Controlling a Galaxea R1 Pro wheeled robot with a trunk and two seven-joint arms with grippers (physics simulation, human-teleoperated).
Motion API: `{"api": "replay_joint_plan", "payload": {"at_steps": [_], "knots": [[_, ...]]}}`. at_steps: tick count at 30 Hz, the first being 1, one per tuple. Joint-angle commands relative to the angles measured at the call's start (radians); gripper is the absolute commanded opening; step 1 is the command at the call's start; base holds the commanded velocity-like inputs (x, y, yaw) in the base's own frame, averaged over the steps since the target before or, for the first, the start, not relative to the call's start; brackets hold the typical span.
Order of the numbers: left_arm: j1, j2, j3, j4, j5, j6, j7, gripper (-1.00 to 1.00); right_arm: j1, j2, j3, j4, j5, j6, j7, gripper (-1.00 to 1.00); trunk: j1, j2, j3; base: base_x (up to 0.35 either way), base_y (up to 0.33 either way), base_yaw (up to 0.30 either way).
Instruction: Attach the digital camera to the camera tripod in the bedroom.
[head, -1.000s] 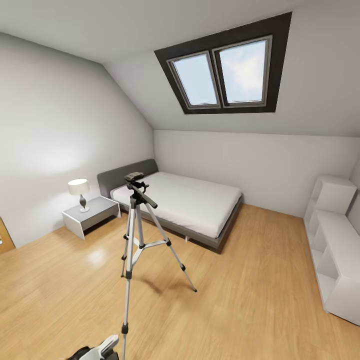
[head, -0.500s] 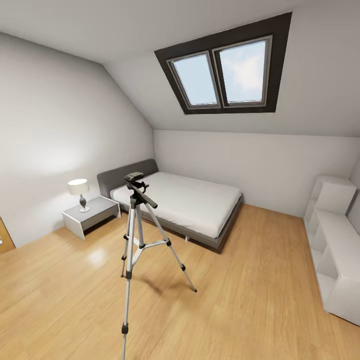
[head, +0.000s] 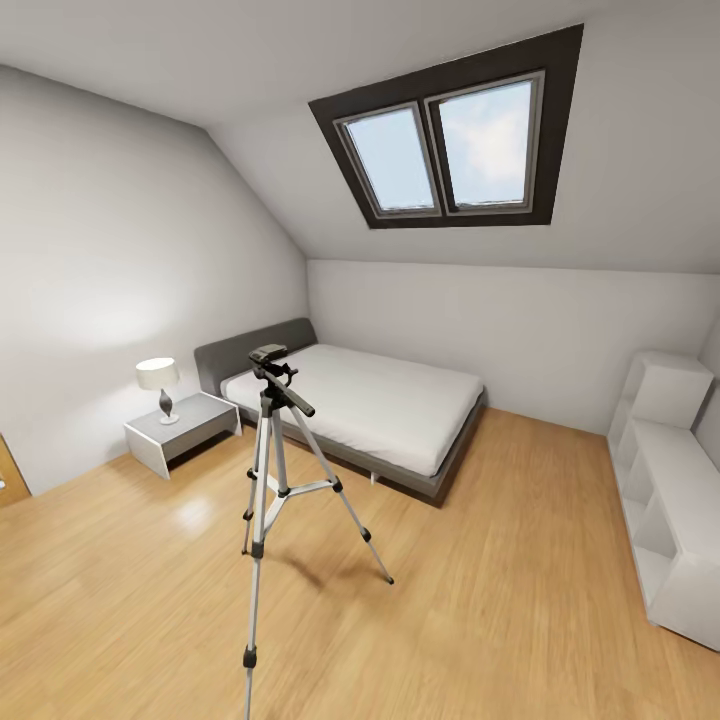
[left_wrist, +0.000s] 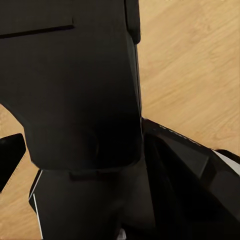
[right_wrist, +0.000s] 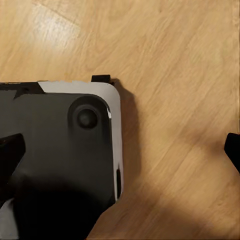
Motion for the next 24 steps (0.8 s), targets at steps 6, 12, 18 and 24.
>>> {"api": "replay_joint_plan", "payload": {"at_steps": [6,12,18,24], "knots": [[0.001,0.002,-0.009,0.000,0.000,-0.005,0.006,-1.00,0.000,-0.002,-0.032,0.002,-0.096,-0.043,-0.097,1.00,0.000,-0.001,0.000,0.000,0.000,0.036],[0.005,-0.007,-0.009,0.001,-0.001,-0.050,0.016,-1.00,0.000,-0.002,-0.033,0.002,-0.114,-0.051,-0.118,1.00,0.000,-0.001,0.000,0.000,0.000,0.220],[0.010,-0.026,-0.010,0.001,-0.006,-0.055,0.097,-1.00,0.000,0.005,-0.030,0.002,-0.086,-0.049,-0.130,1.00,0.000,-0.001,0.000,0.000,0.000,0.273],[0.017,-0.024,-0.009,0.001,-0.001,-0.097,0.113,-1.00,0.000,0.023,-0.030,0.002,0.009,-0.049,-0.132,1.00,0.000,-0.001,0.000,0.000,0.000,0.280]]}}
